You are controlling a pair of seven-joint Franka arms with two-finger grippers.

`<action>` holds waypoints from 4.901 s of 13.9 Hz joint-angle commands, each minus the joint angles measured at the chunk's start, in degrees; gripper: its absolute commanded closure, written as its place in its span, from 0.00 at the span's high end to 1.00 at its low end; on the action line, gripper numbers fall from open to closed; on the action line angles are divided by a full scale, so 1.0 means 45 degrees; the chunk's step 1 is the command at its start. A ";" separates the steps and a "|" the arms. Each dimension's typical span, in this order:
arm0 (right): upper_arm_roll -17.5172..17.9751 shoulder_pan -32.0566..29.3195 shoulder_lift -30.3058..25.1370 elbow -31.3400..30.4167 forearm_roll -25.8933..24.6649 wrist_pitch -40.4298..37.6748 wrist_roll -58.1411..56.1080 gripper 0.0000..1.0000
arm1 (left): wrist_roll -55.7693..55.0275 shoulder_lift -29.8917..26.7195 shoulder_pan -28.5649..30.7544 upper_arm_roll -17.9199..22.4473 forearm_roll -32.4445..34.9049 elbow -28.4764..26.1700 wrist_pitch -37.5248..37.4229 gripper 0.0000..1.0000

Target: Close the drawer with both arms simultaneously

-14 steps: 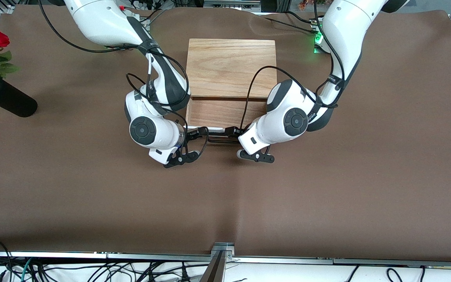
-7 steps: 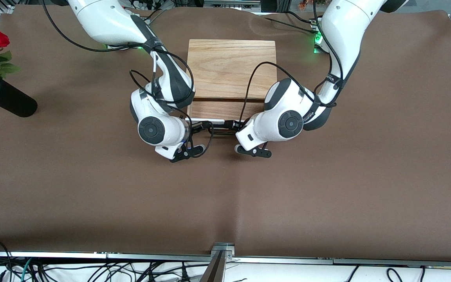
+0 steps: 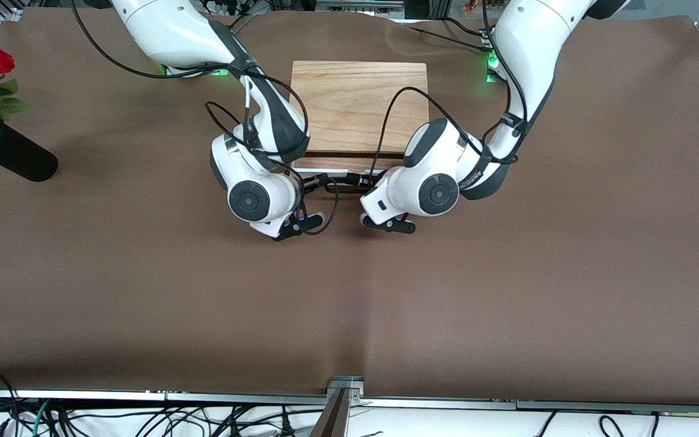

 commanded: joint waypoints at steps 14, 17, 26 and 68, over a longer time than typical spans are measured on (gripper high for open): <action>0.0150 -0.0059 0.0043 0.0006 0.1071 -0.3056 0.0039 1.00 | -0.0627 -0.0087 -0.0437 -0.0175 -0.0513 -0.0068 -0.1561 1.00; 0.0130 -0.0078 0.0083 0.0026 0.1071 -0.2551 0.0039 1.00 | -0.0568 -0.0127 -0.0066 -0.0116 -0.0337 0.0651 -0.1580 1.00; -0.0571 -0.0468 0.0103 0.1117 0.0701 0.1044 0.0039 1.00 | -0.0548 -0.1218 0.1653 -0.0057 0.0885 0.1397 -0.1658 1.00; -0.1120 -0.5742 -0.6109 -0.0423 -0.4730 0.0421 -0.1172 1.00 | 0.4901 -0.6885 0.3294 0.3615 0.4976 0.0069 -0.4451 1.00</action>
